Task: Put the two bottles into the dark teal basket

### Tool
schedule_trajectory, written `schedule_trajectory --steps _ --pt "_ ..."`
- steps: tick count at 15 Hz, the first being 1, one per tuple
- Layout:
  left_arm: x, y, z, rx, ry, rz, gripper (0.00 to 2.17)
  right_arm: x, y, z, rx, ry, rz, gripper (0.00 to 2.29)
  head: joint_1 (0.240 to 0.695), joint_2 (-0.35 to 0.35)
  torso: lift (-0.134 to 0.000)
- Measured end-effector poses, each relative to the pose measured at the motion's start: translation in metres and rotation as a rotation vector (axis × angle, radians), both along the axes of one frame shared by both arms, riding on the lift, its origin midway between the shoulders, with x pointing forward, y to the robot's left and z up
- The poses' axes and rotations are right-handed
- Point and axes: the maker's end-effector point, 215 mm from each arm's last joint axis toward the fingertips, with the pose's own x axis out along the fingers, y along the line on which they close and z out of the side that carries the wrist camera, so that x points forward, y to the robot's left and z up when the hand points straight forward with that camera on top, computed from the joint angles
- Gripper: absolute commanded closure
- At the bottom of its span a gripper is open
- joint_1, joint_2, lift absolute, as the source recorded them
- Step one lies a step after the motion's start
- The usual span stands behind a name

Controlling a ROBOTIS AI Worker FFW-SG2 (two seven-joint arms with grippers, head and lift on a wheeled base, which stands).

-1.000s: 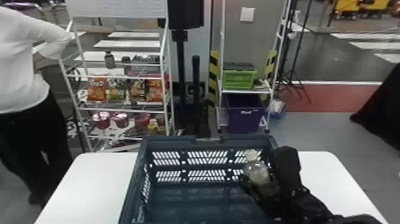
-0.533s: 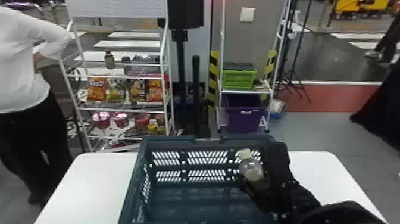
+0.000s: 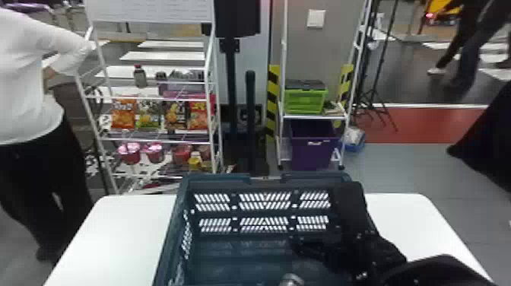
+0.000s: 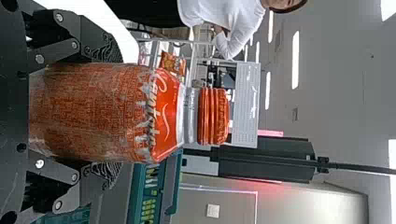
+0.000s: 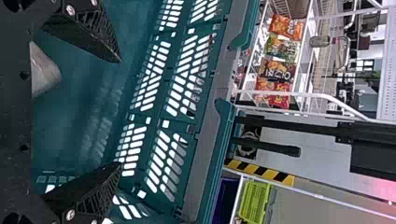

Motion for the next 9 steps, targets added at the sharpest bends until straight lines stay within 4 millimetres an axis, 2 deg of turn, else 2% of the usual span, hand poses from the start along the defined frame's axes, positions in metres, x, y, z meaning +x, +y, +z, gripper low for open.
schedule_trajectory --steps 3,7,9 --pt "0.000 0.000 -0.001 0.000 0.002 0.000 2.15 -0.008 0.012 0.024 0.044 -0.043 0.037 0.07 0.499 0.000 0.000" --pt "0.001 0.000 0.002 0.001 -0.004 -0.002 2.15 -0.037 0.024 0.060 0.133 -0.160 0.070 0.06 0.499 0.000 0.000" --pt "0.004 0.001 0.003 0.005 -0.005 -0.002 2.15 -0.051 0.021 0.082 0.207 -0.250 0.080 0.07 0.499 0.000 0.000"
